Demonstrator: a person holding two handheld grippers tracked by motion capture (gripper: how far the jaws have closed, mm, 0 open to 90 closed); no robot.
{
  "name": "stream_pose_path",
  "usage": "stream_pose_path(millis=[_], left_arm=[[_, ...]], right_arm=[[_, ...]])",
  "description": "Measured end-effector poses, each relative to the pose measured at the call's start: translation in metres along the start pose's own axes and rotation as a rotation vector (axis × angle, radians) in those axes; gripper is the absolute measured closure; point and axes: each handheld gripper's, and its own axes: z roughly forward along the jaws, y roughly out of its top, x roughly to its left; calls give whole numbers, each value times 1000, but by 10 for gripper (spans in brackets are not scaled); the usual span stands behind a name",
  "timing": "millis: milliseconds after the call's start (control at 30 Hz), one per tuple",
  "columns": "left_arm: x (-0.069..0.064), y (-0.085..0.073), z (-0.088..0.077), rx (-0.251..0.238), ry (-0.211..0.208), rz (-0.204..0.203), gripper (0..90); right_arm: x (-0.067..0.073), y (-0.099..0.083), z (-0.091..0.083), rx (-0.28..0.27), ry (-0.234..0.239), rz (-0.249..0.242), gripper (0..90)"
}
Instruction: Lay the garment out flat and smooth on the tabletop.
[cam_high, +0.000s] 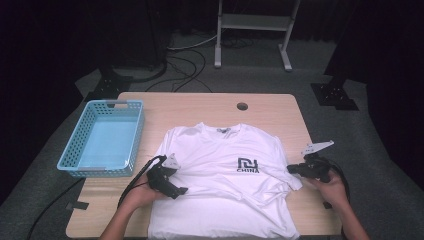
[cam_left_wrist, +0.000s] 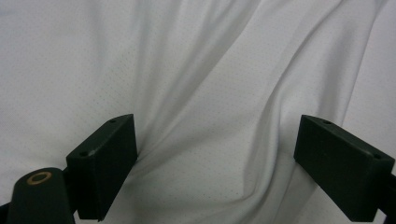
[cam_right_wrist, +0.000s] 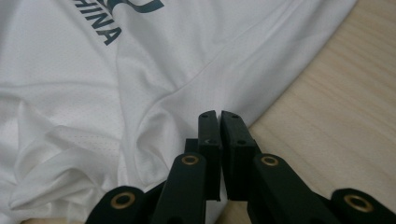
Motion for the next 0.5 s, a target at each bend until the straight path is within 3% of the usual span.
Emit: stream_pose_path(millis=[200,500], left_arm=[[0,4,3,7,4,15,119],[7,11,10,-30,-1,6,120]], right_arm=[[-12,10,1,-27,-21,68,668],[-23,16,12,-6,-31,83,649]])
